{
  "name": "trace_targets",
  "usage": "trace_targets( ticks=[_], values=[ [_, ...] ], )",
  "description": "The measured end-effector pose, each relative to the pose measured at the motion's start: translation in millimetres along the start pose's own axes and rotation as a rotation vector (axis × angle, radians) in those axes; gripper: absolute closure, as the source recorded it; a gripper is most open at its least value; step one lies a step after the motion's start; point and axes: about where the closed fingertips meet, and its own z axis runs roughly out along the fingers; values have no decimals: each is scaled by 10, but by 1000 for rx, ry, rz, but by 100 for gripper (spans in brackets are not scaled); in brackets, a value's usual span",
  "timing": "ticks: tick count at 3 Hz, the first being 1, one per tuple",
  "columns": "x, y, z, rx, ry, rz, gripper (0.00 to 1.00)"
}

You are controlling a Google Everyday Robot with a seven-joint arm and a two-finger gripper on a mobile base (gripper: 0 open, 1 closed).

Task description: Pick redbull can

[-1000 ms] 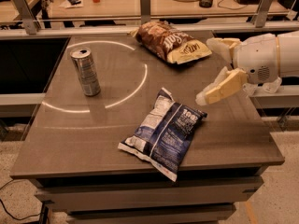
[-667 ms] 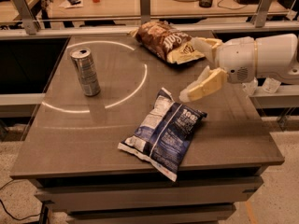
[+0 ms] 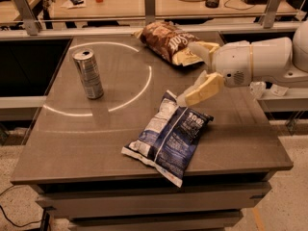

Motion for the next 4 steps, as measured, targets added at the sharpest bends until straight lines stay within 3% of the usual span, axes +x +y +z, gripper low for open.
trace_targets(
  ticks=[3, 4],
  values=[
    [-104, 26, 882, -44, -64, 13, 0],
    [-110, 52, 1135, -36, -67, 48, 0]
  ],
)
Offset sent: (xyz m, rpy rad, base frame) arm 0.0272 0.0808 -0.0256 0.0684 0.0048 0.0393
